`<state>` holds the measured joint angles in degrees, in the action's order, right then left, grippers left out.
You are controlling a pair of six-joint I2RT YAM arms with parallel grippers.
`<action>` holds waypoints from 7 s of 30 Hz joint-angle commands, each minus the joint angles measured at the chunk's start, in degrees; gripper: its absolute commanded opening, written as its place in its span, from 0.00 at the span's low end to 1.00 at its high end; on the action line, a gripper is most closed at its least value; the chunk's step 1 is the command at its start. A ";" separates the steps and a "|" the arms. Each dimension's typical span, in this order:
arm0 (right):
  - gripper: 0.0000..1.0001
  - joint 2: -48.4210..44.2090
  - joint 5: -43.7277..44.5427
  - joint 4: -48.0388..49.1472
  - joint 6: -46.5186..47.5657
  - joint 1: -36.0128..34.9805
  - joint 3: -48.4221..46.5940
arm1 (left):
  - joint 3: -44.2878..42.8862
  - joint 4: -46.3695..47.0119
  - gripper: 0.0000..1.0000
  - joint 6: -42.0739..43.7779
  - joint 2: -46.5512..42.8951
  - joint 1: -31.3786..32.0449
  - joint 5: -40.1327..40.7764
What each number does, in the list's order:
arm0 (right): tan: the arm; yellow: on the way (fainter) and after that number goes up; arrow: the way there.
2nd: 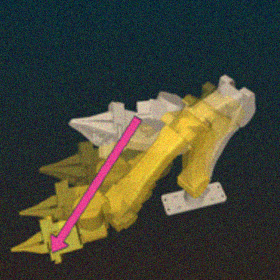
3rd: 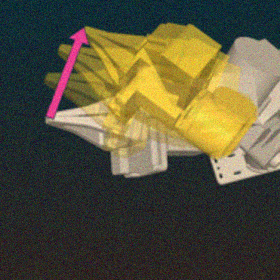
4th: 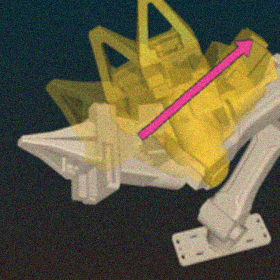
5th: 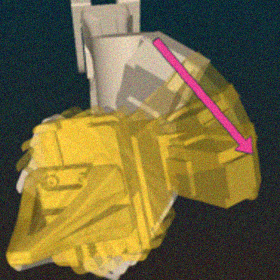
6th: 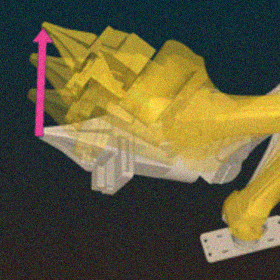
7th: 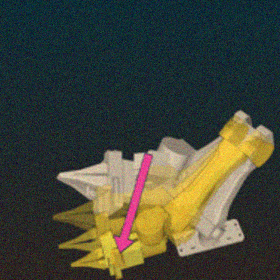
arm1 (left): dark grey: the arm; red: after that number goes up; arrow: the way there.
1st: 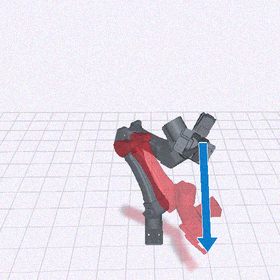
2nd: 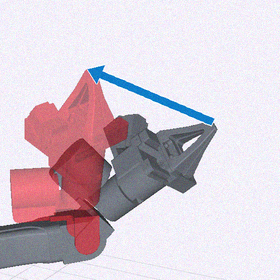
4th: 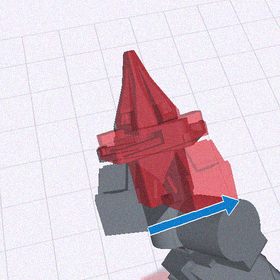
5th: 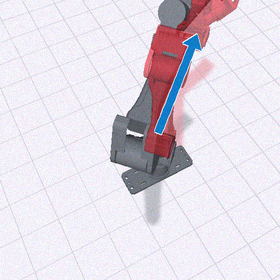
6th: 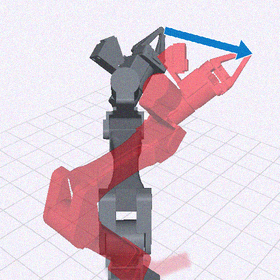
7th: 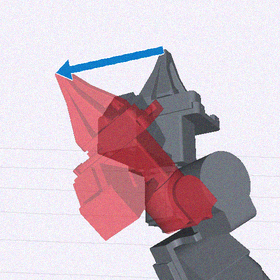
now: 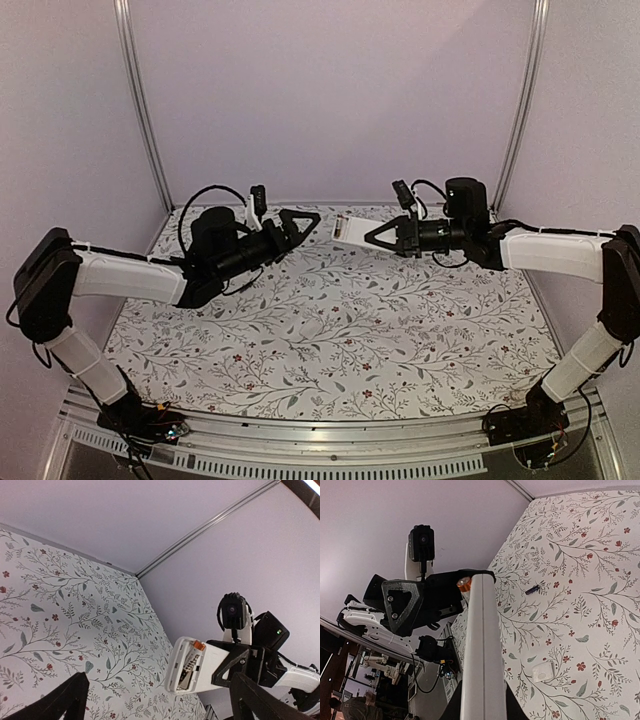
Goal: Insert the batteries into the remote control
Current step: Load the battery into the battery compartment, then press the battery in the battery compartment.
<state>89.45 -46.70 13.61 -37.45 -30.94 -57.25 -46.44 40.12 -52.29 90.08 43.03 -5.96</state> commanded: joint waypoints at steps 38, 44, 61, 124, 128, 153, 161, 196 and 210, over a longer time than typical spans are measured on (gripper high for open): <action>0.00 -1.03 1.51 3.34 0.97 -2.06 -0.52 | -5.95 26.66 0.78 -24.30 16.45 4.08 -1.16; 0.00 -1.18 1.71 2.38 2.01 -2.28 -0.56 | -6.31 26.86 0.71 -24.97 16.75 4.00 -1.41; 0.00 -2.00 2.50 -0.42 4.81 -2.97 -1.22 | -6.91 27.21 0.44 -26.32 17.92 3.82 -2.12; 0.00 -2.27 -5.94 -1.18 5.35 -2.42 -0.30 | -24.28 -48.00 0.45 36.65 2.53 4.35 -2.58; 0.00 -2.17 -5.63 -1.93 5.62 -2.38 -0.55 | -26.12 -51.35 0.45 37.44 4.00 4.64 -0.63; 0.00 -0.87 -5.86 -3.66 6.59 -2.50 -0.23 | -27.19 -54.32 0.58 37.02 4.51 3.16 -0.78; 0.00 -1.78 -7.73 -3.67 9.58 -2.52 0.83 | -18.47 -39.19 0.61 29.65 -0.79 -2.26 -17.07; 0.00 -2.26 -11.74 -2.19 10.04 -3.91 0.04 | -16.87 -31.15 0.42 24.73 2.67 -3.47 -29.99; 0.00 -2.64 -12.49 -0.31 8.02 -3.89 0.24 | -18.39 -39.36 0.43 31.91 1.39 -3.04 -22.88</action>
<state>88.36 -56.31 9.02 -29.41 -34.50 -56.93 -64.36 7.51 -23.88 91.61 39.99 -33.82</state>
